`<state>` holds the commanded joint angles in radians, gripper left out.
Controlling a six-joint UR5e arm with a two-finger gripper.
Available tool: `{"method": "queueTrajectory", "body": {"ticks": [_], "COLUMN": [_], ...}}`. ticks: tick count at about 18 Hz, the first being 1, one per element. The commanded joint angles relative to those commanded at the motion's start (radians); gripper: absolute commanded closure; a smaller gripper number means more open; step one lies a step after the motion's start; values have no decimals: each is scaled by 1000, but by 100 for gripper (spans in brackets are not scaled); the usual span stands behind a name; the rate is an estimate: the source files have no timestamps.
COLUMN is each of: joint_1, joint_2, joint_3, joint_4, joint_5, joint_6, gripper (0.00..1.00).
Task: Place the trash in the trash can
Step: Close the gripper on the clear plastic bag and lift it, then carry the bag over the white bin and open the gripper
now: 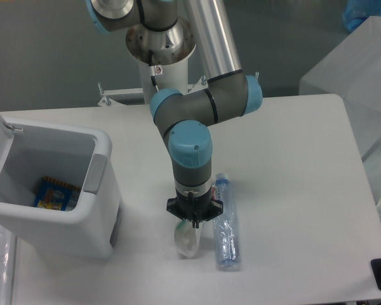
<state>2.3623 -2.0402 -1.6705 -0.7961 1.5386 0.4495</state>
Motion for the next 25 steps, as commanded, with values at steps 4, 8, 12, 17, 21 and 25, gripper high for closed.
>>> {"method": "queueTrajectory", "body": {"ticks": [4, 8, 12, 17, 21, 25], "joint_1": [-2, 14, 21, 28, 38, 38], "joint_2": [15, 55, 58, 64, 130, 182], "joint_3": [34, 106, 242, 356, 338, 313], "joint_4": [0, 0, 0, 0, 0, -2], "joint_5": [-24, -133, -210, -300, -446, -596], "joint_6": [-5, -99, -303, -434, -456, -495], "gripper": [100, 100, 100, 100, 100, 100]}}
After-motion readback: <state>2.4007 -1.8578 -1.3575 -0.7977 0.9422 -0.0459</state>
